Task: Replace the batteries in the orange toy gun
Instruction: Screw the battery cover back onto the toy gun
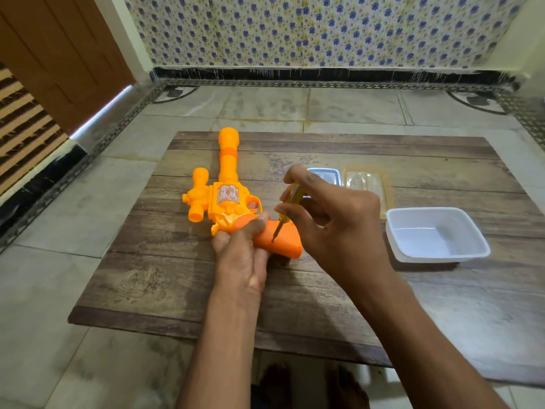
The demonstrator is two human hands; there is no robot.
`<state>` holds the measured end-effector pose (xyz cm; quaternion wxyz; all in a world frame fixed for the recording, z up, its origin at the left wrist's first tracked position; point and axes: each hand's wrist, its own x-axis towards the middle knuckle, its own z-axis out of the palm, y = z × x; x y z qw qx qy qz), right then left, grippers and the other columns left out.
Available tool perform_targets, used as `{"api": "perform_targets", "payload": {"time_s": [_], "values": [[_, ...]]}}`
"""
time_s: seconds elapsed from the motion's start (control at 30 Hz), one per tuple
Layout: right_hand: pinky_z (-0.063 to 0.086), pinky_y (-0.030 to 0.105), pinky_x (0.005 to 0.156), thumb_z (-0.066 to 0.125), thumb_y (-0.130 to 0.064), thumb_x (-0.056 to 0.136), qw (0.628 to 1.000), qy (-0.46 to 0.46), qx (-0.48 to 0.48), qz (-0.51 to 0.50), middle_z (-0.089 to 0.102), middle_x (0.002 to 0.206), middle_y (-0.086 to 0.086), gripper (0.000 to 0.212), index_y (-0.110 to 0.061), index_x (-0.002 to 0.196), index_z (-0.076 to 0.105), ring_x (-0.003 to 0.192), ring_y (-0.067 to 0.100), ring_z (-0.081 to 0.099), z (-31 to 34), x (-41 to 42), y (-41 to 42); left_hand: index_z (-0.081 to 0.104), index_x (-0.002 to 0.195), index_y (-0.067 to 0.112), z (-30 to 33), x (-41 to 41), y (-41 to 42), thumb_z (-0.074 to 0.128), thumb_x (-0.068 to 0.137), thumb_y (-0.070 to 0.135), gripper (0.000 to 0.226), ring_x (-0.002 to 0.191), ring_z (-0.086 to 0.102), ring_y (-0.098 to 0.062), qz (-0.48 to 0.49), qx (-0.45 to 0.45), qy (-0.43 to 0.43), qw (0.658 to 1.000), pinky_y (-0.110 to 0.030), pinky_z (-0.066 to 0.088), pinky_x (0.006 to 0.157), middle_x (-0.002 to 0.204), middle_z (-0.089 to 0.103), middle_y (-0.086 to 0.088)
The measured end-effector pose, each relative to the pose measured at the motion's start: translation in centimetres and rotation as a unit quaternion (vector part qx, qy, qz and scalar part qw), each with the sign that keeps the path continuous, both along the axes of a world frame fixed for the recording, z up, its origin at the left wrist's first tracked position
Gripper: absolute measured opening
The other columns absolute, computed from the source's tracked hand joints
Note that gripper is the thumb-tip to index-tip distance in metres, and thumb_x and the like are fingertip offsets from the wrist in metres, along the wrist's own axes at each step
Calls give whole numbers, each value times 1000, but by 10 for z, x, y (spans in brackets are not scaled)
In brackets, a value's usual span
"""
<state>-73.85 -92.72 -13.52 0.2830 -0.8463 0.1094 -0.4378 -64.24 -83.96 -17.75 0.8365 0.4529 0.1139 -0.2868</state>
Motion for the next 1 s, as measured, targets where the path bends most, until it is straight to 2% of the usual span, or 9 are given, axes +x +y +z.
{"api": "perform_targets", "payload": {"time_s": [0.2,0.33,0.47,0.6,0.7,0.77,0.87,0.93,1.0], "values": [[62,33,73,79,-5,89,999,-30,8,-16,76,97,5,30,-2,118,70,85,16,75,-8,-4,-1,53,142,-3,4,0,0,63,87,-16,58,121,67,-41,-5,12,-1,1000,-66,53,96,135,65,-27],[61,32,72,77,-4,92,994,-85,8,-63,76,100,6,21,2,110,71,89,18,75,-10,-5,-3,54,141,-2,5,-1,2,62,85,-20,59,97,75,-28,-6,29,-13,999,-60,56,95,134,66,-24],[54,21,71,75,-4,93,987,-104,-27,-116,76,93,6,13,2,105,72,83,17,72,-10,-3,-6,52,138,-7,3,1,7,63,84,-18,56,88,73,-28,3,54,-31,998,-47,61,80,115,70,-27],[41,0,79,72,13,88,987,-79,-50,-129,74,93,11,19,4,105,73,88,-6,58,-17,-2,-7,55,107,9,3,2,11,60,90,-15,30,69,71,-21,-3,105,-66,992,-51,57,85,97,69,-23],[43,1,84,69,19,85,989,-66,-58,-120,74,98,14,26,6,107,73,88,-2,61,-23,1,-8,56,106,13,3,5,15,63,91,-13,31,72,71,-24,-12,130,-76,988,-51,57,86,98,70,-19],[47,6,86,69,13,88,989,-61,-68,-115,76,100,14,23,6,108,74,87,11,71,-26,3,-8,62,111,10,0,8,21,70,88,-8,30,81,72,-28,-14,170,-92,981,-53,58,86,96,72,-12],[50,16,83,72,1,90,988,-57,-90,-115,78,97,13,16,4,105,76,87,24,75,-28,5,-8,71,99,15,-6,11,28,85,79,15,26,83,73,-25,-2,275,-158,948,-54,61,86,90,76,-2],[51,20,81,73,0,89,987,-57,-97,-113,78,95,13,13,4,102,76,85,26,75,-29,6,-7,68,96,13,-6,12,33,88,77,30,32,82,71,-28,10,356,-195,914,-44,60,76,85,72,-3],[52,23,79,74,1,89,987,-55,-98,-112,77,95,14,11,4,100,76,83,27,74,-32,6,-7,66,96,9,-3,11,38,85,82,31,33,84,69,-30,26,402,-229,886,-32,47,70,84,68,-3]]}}
